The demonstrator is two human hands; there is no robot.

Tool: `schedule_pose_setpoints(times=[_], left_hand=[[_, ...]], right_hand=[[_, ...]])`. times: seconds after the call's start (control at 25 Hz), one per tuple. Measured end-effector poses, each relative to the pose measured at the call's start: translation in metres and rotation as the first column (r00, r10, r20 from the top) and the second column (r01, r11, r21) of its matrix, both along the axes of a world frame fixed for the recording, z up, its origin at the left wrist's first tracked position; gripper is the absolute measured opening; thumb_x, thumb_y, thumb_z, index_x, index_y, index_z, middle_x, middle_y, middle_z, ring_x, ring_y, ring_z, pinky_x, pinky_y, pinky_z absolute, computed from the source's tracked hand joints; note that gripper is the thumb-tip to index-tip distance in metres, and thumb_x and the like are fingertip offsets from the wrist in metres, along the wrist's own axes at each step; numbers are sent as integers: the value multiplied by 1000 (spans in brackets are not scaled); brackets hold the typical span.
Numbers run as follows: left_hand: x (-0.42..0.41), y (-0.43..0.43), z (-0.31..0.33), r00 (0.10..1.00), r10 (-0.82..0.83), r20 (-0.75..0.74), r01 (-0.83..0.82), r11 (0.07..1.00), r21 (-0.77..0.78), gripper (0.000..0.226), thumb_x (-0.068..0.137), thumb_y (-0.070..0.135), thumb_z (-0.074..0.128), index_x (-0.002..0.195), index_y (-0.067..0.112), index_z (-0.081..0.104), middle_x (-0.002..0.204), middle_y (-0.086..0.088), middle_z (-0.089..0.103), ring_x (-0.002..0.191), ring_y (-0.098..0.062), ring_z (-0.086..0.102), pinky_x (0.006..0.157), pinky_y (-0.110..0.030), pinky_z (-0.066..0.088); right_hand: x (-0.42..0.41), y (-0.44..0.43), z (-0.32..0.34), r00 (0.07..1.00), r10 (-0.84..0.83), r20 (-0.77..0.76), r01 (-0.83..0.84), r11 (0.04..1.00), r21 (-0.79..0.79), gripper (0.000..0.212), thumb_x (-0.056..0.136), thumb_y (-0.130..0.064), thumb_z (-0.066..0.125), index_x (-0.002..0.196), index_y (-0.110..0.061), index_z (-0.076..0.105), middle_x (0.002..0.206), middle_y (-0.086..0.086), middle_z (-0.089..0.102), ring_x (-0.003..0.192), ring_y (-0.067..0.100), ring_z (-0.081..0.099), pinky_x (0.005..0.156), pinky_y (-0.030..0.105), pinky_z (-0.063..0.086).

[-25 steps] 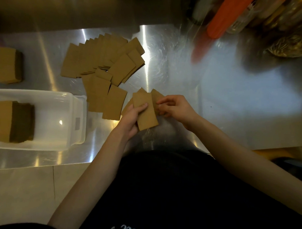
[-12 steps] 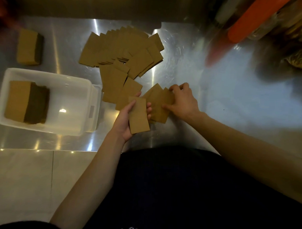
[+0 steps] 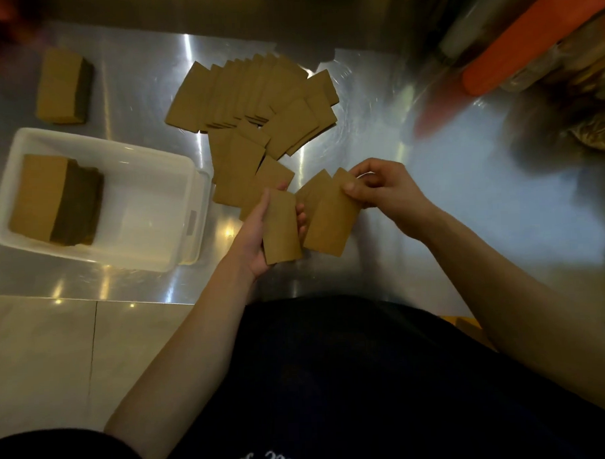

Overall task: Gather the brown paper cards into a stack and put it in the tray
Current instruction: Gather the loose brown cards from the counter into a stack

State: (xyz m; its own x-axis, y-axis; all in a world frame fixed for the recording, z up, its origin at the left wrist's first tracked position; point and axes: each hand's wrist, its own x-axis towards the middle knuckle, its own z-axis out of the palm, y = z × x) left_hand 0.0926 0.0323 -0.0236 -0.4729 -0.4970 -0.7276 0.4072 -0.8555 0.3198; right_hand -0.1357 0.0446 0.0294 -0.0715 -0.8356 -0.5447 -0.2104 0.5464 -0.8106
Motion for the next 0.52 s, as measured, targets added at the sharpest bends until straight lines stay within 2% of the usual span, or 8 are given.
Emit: schedule_pose_setpoints(times=[0.08, 0.16, 0.28, 0.36, 0.44, 0.52], left_hand=[[-2, 0, 3, 997, -79, 2, 79, 996, -34, 46, 97, 51, 43, 136, 29, 53, 118, -12, 67, 99, -28, 67, 91, -50, 50], [-4, 0, 8, 989, -148, -24, 147, 989, -32, 43, 98, 47, 41, 135, 26, 53, 118, -12, 68, 98, -29, 68, 85, -47, 54], [-2, 2, 9, 976, -201, -84, 199, 980, -31, 42, 98, 32, 48, 139, 21, 50, 117, -15, 65, 90, -28, 68, 75, -41, 59], [5, 3, 5, 980, -175, -99, 174, 985, -23, 42, 97, 18, 48, 138, 27, 50, 117, -17, 65, 87, -27, 67, 73, -39, 59], [17, 5, 1, 987, -122, -103, 124, 992, 13, 46, 96, 11, 46, 136, 32, 50, 114, -21, 65, 85, -25, 66, 72, -37, 58], [29, 8, -1, 993, -40, -110, 47, 997, 58, 44, 94, 12, 46, 135, 28, 50, 110, -23, 65, 83, -24, 65, 72, -37, 56]], right_hand=[[18, -3, 3, 998, 57, -20, -57, 998, -8, 11, 86, -26, 70, 92, -21, 61, 89, -4, 67, 82, 10, 65, 65, 16, 51], [39, -5, -2, 981, 119, -152, -127, 991, -40, 12, 85, -27, 71, 88, -23, 60, 86, -7, 63, 79, 8, 62, 67, 17, 51], [61, -6, -13, 907, 207, -368, -250, 965, -73, 22, 83, -34, 72, 96, -19, 64, 94, -6, 59, 78, 7, 57, 71, 21, 52], [63, -5, -21, 873, 164, -459, -228, 970, -86, 24, 84, -35, 68, 103, -21, 62, 100, -5, 58, 82, 9, 57, 73, 21, 52], [55, -4, -30, 842, 78, -534, -135, 988, -69, 29, 87, -36, 64, 112, -22, 58, 109, -1, 59, 93, 14, 60, 80, 24, 51], [48, -2, -42, 798, 123, -590, -130, 991, 31, 45, 87, -46, 64, 123, -22, 51, 121, 2, 55, 104, 18, 59, 86, 28, 48]])
